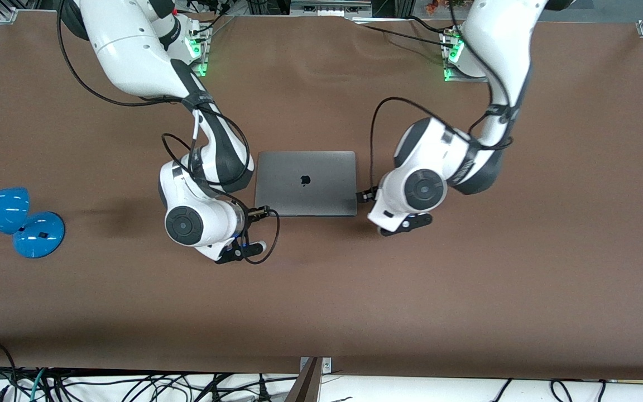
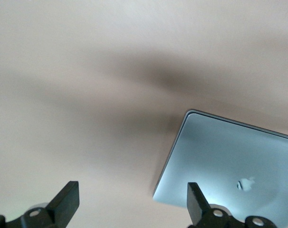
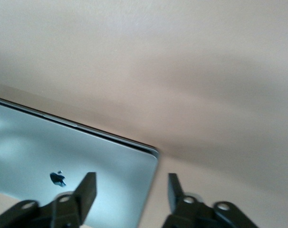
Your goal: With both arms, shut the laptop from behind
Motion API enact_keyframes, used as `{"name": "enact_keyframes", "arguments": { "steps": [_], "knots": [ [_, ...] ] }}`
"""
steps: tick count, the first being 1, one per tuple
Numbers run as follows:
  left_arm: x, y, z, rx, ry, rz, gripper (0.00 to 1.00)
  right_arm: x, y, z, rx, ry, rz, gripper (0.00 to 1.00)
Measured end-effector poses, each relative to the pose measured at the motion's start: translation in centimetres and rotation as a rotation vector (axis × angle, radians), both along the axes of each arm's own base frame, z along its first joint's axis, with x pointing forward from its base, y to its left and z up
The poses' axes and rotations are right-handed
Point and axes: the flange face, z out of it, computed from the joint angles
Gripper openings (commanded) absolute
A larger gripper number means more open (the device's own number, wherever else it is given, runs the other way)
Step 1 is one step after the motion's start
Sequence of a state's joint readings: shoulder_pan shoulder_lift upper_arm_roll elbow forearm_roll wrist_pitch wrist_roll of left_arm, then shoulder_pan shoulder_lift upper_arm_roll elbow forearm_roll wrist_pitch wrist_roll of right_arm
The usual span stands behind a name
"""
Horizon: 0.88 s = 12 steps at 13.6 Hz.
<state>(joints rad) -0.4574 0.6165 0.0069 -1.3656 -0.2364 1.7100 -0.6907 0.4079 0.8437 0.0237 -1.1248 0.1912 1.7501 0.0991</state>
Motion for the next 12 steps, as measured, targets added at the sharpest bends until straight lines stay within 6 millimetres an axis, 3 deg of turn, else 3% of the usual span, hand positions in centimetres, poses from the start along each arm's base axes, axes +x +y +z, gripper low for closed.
{"name": "enact_keyframes", "arguments": {
  "steps": [3,7,9,12],
  "knots": [
    [1.5,6.9,7.1,0.003,-0.059,-0.036,1.00,0.1,-1.2,5.7,-0.070,-0.060,0.035,1.00],
    [1.6,17.0,15.6,0.001,-0.119,-0.083,1.00,-0.2,-5.3,13.5,-0.137,-0.095,0.004,1.00],
    [0.8,22.0,19.1,0.026,-0.144,-0.118,1.00,-0.3,-8.6,18.4,-0.143,-0.131,-0.041,1.00],
    [-1.3,26.9,23.2,0.049,-0.140,-0.161,1.00,-0.9,-16.4,24.6,-0.129,-0.167,-0.151,1.00]
  ]
}}
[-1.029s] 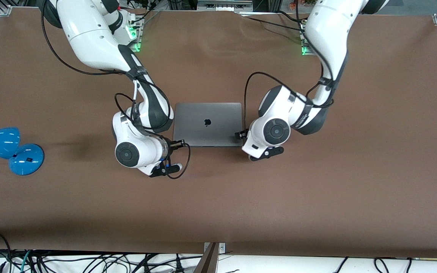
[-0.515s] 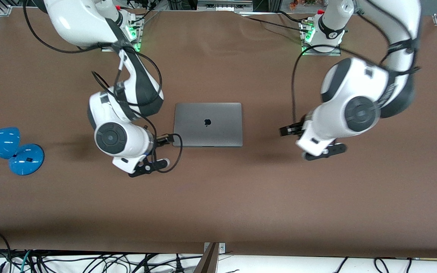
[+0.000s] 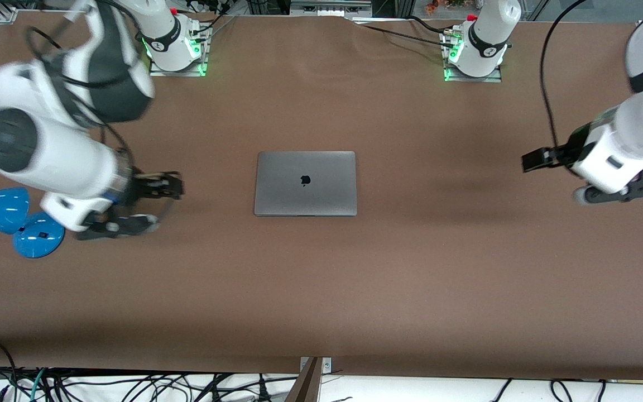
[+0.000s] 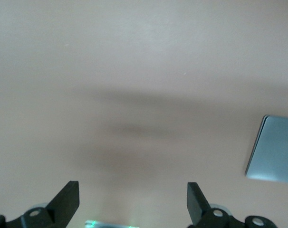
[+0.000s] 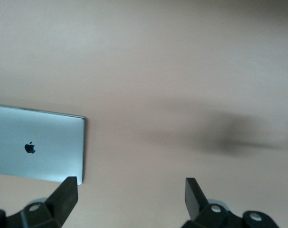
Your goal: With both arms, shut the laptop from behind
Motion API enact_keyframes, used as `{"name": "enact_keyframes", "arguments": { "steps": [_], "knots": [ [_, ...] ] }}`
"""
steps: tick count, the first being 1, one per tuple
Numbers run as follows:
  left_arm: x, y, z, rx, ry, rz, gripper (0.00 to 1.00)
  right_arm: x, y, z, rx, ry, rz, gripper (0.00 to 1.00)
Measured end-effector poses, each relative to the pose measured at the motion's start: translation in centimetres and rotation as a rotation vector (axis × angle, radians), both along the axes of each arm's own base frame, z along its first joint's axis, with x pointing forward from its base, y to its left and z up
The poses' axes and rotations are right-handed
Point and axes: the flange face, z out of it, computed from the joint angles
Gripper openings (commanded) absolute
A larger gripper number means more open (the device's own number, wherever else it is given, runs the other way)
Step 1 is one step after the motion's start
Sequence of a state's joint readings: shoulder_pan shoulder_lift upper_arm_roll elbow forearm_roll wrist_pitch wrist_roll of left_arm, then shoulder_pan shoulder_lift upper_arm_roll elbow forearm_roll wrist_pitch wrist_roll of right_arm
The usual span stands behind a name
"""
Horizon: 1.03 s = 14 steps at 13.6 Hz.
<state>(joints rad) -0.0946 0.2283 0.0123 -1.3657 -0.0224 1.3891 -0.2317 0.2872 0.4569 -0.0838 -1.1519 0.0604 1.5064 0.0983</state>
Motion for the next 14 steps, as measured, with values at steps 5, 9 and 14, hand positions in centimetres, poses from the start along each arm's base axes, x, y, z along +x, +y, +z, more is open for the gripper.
{"name": "enact_keyframes", "arguments": {
  "steps": [5,9,14],
  "knots": [
    [-0.8,5.4,1.1,-0.027,0.013,-0.065,1.00,-2.5,-9.6,4.6,0.017,-0.003,-0.124,1.00],
    [-2.3,2.8,2.8,-0.036,0.022,-0.119,1.00,-4.7,-13.2,6.4,0.030,0.032,-0.171,1.00],
    [-8.3,1.0,10.4,-0.029,-0.079,-0.158,1.00,-6.3,-15.8,5.2,0.038,0.100,-0.206,1.00]
  ]
}}
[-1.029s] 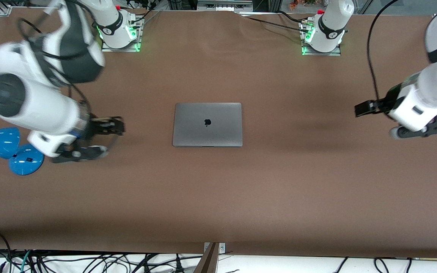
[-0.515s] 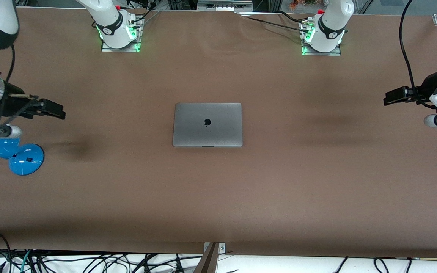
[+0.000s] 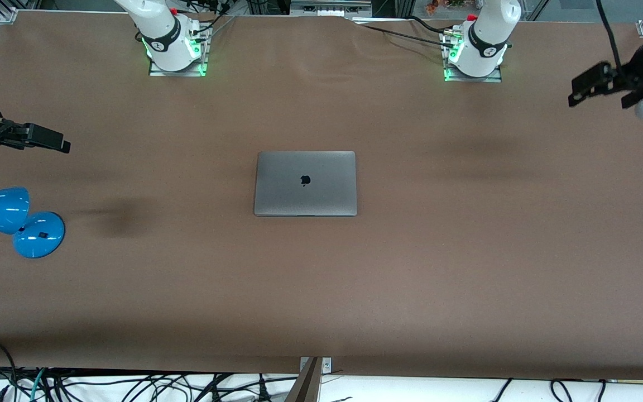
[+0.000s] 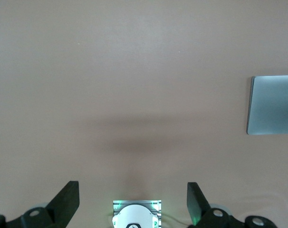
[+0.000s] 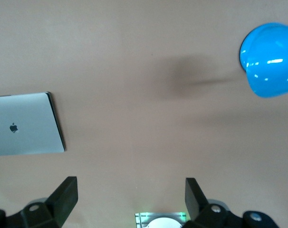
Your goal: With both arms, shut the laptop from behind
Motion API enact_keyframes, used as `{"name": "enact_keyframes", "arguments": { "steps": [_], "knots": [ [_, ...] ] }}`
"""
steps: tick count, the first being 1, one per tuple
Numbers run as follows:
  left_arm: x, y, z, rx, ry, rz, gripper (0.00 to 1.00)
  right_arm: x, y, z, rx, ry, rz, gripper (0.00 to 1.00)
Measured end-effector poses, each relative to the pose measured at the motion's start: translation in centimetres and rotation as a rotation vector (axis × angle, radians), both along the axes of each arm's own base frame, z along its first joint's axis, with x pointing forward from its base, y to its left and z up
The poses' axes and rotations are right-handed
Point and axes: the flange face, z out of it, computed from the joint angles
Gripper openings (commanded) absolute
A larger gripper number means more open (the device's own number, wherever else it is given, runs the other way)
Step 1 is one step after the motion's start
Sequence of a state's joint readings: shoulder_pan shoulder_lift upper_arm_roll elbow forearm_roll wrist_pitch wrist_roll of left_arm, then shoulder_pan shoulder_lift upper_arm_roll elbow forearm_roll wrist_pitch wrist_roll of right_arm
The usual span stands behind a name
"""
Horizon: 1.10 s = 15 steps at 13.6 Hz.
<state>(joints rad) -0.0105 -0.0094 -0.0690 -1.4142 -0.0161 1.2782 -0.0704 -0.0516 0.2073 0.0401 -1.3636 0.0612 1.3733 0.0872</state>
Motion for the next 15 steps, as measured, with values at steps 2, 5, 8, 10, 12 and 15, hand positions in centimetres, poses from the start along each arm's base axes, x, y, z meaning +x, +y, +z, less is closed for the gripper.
{"name": "enact_keyframes", "arguments": {
  "steps": [2,5,8,10,12,15],
  "knots": [
    [-1.0,-1.0,-1.6,0.002,-0.045,-0.016,1.00,-0.3,-0.1,-1.0,-0.001,0.014,-0.002,1.00],
    [-2.0,-2.1,-5.2,0.011,-0.045,-0.023,1.00,-0.6,0.1,-1.4,-0.035,0.017,0.010,1.00],
    [-2.0,-2.0,-6.3,0.013,-0.039,-0.014,1.00,-0.9,1.8,-1.9,-0.073,0.025,0.051,1.00],
    [-1.9,-1.3,-6.9,0.014,-0.029,0.001,1.00,-0.9,2.0,-2.4,-0.075,0.029,0.055,1.00],
    [-1.9,-0.4,-7.0,0.014,-0.026,0.018,1.00,-0.9,2.0,-2.9,-0.074,0.033,0.056,1.00],
    [-1.8,0.0,-6.7,0.014,-0.030,0.027,1.00,-0.9,2.9,-3.0,-0.072,0.032,0.072,1.00]
  ]
}}
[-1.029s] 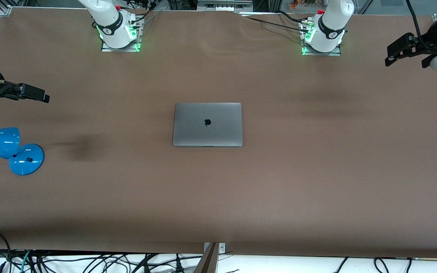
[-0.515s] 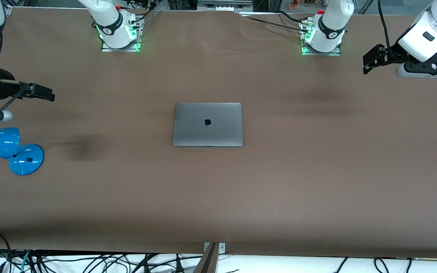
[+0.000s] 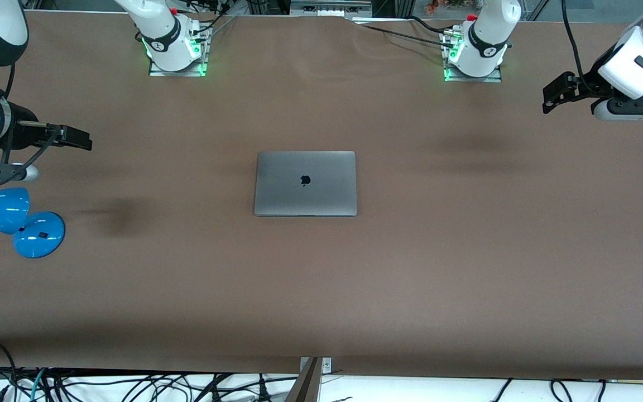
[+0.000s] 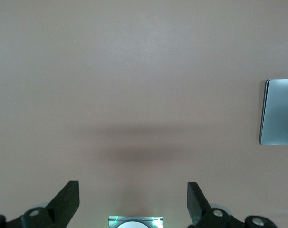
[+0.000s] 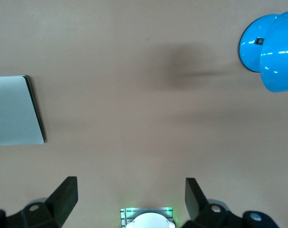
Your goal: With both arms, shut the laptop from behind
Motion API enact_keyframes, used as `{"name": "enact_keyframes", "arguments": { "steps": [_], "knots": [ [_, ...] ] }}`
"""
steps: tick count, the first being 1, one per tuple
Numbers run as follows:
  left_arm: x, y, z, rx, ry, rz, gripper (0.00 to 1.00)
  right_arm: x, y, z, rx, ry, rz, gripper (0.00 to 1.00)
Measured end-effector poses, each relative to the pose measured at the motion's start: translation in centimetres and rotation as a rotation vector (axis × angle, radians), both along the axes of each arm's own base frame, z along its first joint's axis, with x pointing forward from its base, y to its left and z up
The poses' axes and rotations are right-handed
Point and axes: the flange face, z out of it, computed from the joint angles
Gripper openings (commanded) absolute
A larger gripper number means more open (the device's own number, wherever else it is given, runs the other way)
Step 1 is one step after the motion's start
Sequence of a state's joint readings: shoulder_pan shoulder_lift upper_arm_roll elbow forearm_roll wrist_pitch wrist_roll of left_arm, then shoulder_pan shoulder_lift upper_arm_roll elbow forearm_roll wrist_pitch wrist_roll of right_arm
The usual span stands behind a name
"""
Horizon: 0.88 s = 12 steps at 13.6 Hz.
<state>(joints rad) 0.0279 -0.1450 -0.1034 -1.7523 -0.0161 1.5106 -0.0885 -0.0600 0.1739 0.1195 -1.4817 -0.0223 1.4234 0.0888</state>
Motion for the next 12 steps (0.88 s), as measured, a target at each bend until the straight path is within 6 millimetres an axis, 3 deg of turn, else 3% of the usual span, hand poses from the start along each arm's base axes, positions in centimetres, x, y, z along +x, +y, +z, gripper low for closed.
{"name": "enact_keyframes", "arguments": {
  "steps": [12],
  "knots": [
    [-0.7,0.3,1.6,0.020,0.047,0.000,1.00,-0.4,0.7,1.9,0.002,-0.052,0.013,1.00]
  ]
}}
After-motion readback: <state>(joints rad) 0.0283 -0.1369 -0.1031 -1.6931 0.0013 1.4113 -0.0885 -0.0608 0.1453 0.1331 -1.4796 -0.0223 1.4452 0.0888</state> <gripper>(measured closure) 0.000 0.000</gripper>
